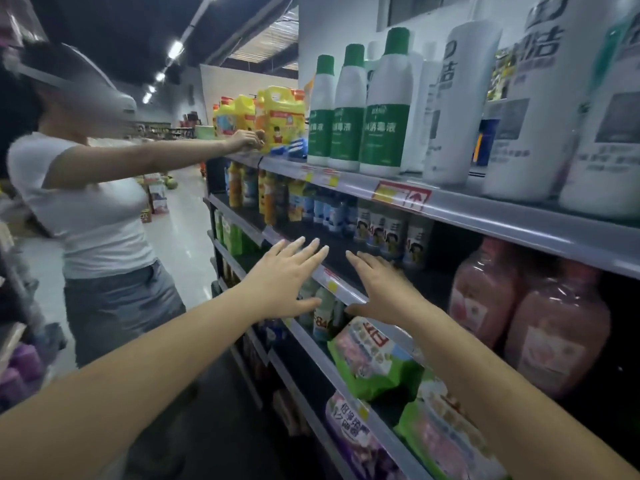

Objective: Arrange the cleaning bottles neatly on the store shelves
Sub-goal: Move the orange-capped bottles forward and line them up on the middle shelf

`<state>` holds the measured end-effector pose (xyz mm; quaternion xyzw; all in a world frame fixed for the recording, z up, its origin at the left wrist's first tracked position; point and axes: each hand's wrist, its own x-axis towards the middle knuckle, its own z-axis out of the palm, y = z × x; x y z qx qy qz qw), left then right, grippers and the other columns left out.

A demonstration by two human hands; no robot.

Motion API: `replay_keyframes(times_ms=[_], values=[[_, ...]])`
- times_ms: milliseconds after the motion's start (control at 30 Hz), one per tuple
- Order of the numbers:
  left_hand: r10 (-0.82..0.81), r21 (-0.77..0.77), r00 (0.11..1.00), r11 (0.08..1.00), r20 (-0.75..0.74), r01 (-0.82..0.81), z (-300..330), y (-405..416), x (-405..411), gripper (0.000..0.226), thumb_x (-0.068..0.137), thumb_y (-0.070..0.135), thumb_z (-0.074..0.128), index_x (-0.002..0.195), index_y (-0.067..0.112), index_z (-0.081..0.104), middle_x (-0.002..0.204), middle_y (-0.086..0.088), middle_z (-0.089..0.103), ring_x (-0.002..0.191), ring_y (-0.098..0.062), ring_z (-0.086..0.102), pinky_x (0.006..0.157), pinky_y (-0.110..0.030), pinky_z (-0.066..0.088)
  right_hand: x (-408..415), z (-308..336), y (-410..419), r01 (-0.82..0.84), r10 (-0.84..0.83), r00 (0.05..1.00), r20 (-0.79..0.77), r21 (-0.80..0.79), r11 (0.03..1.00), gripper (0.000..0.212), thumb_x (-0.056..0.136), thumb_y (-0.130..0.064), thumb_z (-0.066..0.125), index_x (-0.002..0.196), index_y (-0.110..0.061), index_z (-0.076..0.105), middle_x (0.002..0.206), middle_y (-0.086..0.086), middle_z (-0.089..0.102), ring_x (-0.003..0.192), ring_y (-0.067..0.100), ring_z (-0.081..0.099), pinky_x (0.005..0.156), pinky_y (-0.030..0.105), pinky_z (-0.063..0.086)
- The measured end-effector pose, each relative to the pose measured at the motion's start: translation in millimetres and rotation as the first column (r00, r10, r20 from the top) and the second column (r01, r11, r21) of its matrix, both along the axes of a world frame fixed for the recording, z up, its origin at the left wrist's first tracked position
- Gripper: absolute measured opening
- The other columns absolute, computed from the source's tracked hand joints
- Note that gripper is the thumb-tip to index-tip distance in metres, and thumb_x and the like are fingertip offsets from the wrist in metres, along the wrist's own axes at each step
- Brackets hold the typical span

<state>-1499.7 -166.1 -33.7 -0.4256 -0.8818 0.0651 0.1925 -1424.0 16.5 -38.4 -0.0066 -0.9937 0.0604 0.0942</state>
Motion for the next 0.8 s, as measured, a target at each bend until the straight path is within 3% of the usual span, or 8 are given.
replay_keyframes(times_ms=[133, 233, 533, 800], values=[[-0.023, -0.001, 0.999, 1.0, 0.045, 0.023, -17, 16, -42, 0.085, 0.087, 0.061, 0.036, 0.146, 0.024, -0.012, 0.156, 0.0, -0.007, 0.144, -0.02, -0.005, 0.117, -0.038, -0.001, -30, -9, 13, 0.0, 0.003, 0.998, 0.064, -0.051, 0.999, 0.099, 0.08, -0.04, 0.067, 0.149, -0.022, -0.001, 0.158, 0.003, 0.006, 0.145, 0.025, 0.007, 0.116, 0.039, 0.016], [-0.042, 0.018, 0.995, 0.999, 0.088, 0.041, -29, 24, -78, 0.086, 0.086, 0.062, 0.037, 0.146, 0.024, -0.011, 0.156, -0.001, -0.007, 0.144, -0.02, -0.005, 0.116, -0.038, -0.001, -58, -16, 21, 0.033, -0.028, 0.994, 0.103, -0.042, 0.999, 0.099, 0.08, -0.041, 0.066, 0.148, -0.021, -0.003, 0.158, 0.004, 0.002, 0.145, 0.026, 0.004, 0.118, 0.044, 0.012], [-0.211, 0.043, 0.971, 0.977, 0.111, 0.207, -51, 44, -200, 0.087, 0.083, 0.061, 0.043, 0.148, 0.022, -0.002, 0.157, -0.001, 0.001, 0.144, -0.022, 0.0, 0.116, -0.041, 0.004, -142, -36, 23, 0.208, -0.212, 0.977, 0.032, 0.099, 0.973, 0.1, 0.077, -0.046, 0.067, 0.148, -0.021, 0.001, 0.157, 0.006, 0.009, 0.143, 0.026, 0.013, 0.116, 0.046, 0.015], [-0.378, -0.029, 0.911, 0.921, 0.168, 0.387, -51, 65, -287, 0.084, 0.087, 0.058, 0.041, 0.146, 0.023, -0.006, 0.156, 0.0, -0.007, 0.144, -0.021, -0.004, 0.116, -0.038, 0.0, -203, -46, 2, 0.412, -0.416, 0.906, 0.079, 0.063, 0.909, 0.096, 0.081, -0.042, 0.065, 0.149, -0.021, 0.0, 0.158, 0.005, 0.007, 0.144, 0.026, 0.009, 0.116, 0.048, 0.013]])
